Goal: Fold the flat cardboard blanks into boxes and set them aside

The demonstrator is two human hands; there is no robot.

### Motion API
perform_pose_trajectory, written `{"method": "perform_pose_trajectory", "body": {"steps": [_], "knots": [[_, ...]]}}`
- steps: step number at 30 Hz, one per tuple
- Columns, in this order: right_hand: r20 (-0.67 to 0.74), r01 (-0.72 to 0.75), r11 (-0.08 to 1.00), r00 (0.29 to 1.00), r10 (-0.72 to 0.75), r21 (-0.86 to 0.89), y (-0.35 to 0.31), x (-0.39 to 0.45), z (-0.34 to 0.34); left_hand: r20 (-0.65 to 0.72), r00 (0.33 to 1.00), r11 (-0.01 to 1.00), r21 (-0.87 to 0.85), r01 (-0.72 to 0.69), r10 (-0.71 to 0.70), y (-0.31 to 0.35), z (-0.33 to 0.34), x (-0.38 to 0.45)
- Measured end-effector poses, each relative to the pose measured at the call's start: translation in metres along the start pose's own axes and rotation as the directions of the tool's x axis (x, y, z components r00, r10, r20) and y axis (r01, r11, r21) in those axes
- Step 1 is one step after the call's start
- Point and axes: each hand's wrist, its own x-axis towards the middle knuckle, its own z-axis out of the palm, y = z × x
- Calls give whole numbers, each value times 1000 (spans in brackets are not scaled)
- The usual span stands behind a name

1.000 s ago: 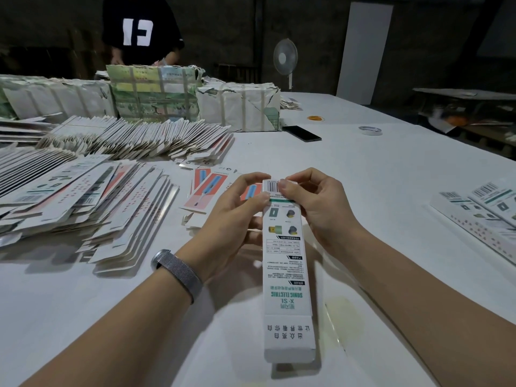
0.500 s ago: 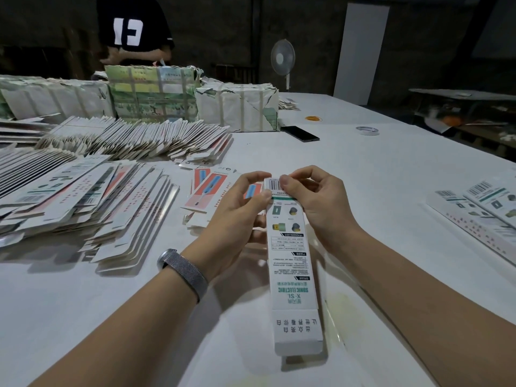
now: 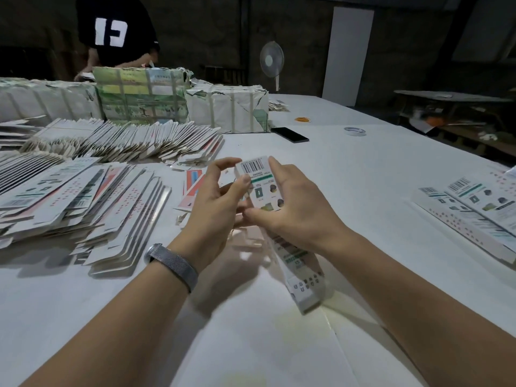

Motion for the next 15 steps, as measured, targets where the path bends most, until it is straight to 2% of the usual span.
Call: {"method": "perform_pose_trajectory", "body": {"steps": [2,5,8,12,15], "knots": [[-27,10,998,1000,-12,-69,-4,-1,-6,34,999,1000,7,-5,5,0,0,0],[-79,4,999,997,-7,-42,-6,-7,-19,70,997,999,37,-15,12,-2,1,-1],[-102,-57,996,993,50,-67,5,-17,-39,46,998,994,103,-45,40,-5,-6,2],[-146,-194,949,976,162,-247,39,-30,-89,-13,1000,988,153,-11,13,-3,-20,5],[-233,-348,849,933,273,-397,75,-37,-147,-100,995,970,237,47,-24,-11,-22,14]]}}
